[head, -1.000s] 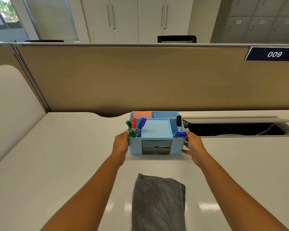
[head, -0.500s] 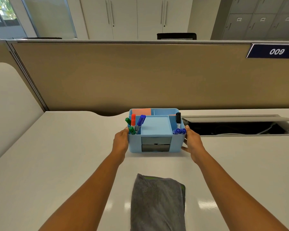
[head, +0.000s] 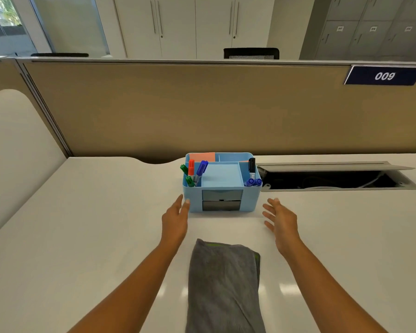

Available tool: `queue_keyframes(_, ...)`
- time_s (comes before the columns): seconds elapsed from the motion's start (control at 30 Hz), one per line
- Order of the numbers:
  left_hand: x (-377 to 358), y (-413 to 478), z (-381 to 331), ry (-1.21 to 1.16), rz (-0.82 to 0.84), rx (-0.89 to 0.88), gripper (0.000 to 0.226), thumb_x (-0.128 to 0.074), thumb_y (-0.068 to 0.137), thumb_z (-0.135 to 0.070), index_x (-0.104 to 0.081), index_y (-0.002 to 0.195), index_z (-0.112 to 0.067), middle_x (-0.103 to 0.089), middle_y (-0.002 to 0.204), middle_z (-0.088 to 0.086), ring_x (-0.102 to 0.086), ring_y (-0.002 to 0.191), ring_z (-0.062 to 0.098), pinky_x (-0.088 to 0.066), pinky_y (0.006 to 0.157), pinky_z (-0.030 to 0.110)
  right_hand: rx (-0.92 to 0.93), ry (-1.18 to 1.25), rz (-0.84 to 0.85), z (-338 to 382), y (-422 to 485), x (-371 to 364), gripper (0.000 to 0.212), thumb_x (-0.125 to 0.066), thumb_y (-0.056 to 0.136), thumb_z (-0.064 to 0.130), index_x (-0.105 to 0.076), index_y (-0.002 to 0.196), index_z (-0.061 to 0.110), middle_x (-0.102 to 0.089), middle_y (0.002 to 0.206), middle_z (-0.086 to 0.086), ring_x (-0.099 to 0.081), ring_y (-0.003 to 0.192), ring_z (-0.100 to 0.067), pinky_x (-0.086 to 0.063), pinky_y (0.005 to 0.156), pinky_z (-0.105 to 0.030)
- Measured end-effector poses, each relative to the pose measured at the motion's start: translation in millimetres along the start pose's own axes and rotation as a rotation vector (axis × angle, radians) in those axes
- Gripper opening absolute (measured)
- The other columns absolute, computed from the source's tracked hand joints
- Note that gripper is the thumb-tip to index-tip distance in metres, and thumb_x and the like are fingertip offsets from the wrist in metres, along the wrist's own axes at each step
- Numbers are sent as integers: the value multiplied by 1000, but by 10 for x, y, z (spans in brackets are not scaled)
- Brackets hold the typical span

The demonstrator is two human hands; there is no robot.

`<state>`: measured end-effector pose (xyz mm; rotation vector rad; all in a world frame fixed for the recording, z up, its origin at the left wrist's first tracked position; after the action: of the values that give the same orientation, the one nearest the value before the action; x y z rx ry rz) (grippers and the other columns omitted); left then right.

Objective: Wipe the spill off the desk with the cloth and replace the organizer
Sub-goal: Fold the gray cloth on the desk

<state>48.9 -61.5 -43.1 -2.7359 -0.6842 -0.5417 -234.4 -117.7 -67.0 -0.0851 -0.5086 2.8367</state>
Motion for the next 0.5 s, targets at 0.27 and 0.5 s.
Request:
queue_keyframes(0.27, -320, -929, 150, 237, 150, -353, 55, -35, 96, -35, -12, 145, -27, -12, 157, -5, -9, 145, 11, -2, 116, 25, 258, -425, 77, -269, -797, 129, 22, -59, 89, 10, -68, 109, 6, -69, 110, -13, -59, 88, -18, -46, 81, -23)
queue_keyframes(0.5, -376, -1380, 390, 656, 187, -472, 55, -17, 96, -45, 19, 135, -32, 10, 157, -9, 16, 137, -2, 15, 113, 24, 337, -635, 59, -353, -1045, 73, 28, -64, 86, 14, -64, 113, 5, -65, 109, -14, -60, 94, -23, -43, 82, -22)
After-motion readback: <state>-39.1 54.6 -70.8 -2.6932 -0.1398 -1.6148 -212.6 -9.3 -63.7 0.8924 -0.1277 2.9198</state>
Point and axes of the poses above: each hand's wrist, its own y-axis towards the middle knuckle, its own x-axis out of the back of the hand, z = x × y, the point moved 10 cm from there along y, towards the middle knuckle
